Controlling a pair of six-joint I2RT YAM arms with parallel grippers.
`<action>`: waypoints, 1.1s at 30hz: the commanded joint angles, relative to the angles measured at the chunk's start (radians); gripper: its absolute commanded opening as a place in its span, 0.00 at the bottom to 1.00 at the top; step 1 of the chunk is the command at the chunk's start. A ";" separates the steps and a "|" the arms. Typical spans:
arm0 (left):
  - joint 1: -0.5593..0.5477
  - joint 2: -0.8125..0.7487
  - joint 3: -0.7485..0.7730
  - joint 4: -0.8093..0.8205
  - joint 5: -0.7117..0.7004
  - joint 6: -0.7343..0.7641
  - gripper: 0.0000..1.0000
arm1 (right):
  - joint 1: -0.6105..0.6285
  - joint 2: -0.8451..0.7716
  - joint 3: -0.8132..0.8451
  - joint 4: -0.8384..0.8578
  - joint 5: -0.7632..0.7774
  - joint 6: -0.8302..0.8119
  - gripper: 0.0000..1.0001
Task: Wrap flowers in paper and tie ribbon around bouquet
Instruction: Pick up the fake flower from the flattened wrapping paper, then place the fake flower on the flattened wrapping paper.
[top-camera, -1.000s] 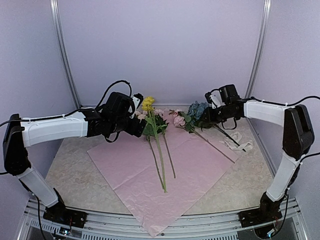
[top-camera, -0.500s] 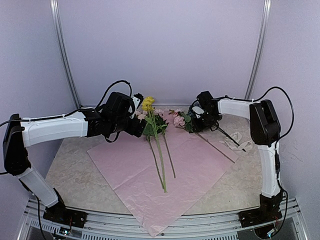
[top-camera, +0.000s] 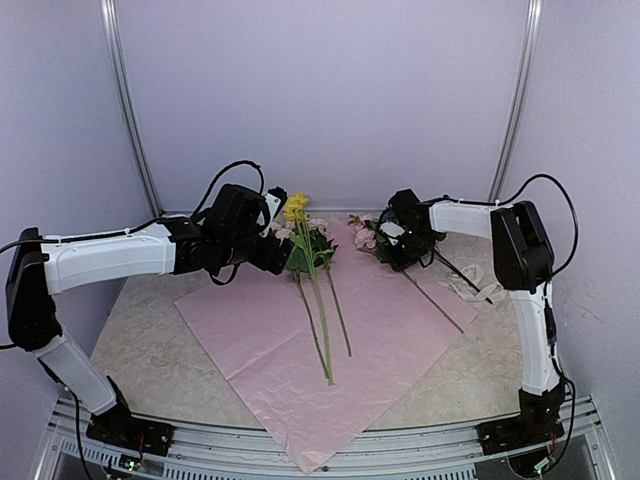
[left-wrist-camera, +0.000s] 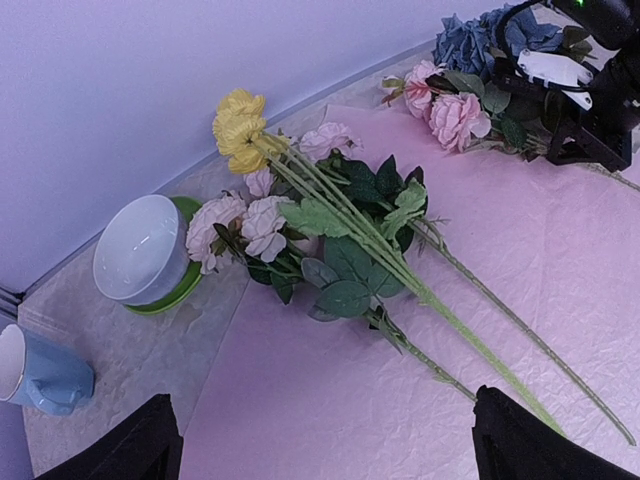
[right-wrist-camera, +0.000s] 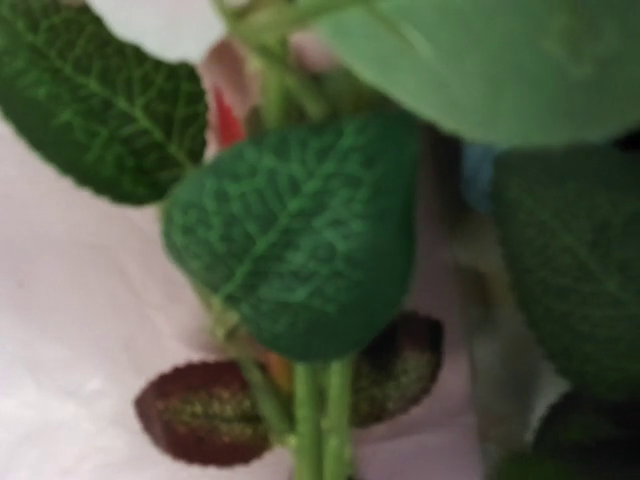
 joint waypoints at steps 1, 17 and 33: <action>-0.007 -0.014 -0.003 0.005 0.001 0.014 0.99 | 0.018 -0.080 -0.007 0.031 0.109 -0.048 0.01; -0.007 -0.008 -0.001 0.004 -0.005 0.017 0.99 | 0.147 -0.307 -0.309 0.782 -0.578 0.673 0.00; -0.007 -0.007 -0.006 0.008 0.005 0.015 0.99 | 0.200 -0.018 -0.208 0.867 -0.380 0.859 0.06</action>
